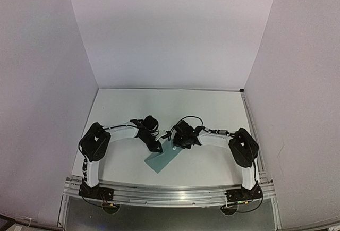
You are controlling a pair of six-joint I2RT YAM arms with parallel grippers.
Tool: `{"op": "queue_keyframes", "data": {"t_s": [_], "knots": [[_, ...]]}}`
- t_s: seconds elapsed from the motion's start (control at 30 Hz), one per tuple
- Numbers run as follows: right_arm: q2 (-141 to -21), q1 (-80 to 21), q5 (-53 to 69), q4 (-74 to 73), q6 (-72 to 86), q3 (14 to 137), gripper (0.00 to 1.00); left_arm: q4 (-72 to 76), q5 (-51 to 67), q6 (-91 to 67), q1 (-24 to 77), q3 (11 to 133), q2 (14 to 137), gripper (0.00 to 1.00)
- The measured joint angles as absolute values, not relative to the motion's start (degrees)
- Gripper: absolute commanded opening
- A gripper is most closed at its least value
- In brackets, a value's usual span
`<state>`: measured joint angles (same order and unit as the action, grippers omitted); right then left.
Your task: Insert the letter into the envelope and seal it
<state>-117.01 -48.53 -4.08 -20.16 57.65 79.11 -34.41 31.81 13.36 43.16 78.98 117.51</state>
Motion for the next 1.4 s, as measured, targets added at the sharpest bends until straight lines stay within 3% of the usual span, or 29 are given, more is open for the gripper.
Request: {"op": "queue_keyframes", "data": {"t_s": [0.9,1.17,1.4], "knots": [[-117.12,-48.51,-3.86,-20.1,58.43,79.2,0.0,-33.07,34.79,5.87,43.59,80.55,122.34,0.04],[-117.32,-48.23,-4.29,-19.91,58.44,79.4,0.0,-37.93,34.51,7.86,42.7,86.42,125.5,0.04],[-117.52,-48.21,-4.03,-19.52,58.6,79.5,0.0,-37.29,33.44,11.68,42.22,83.39,123.4,0.05]]}}
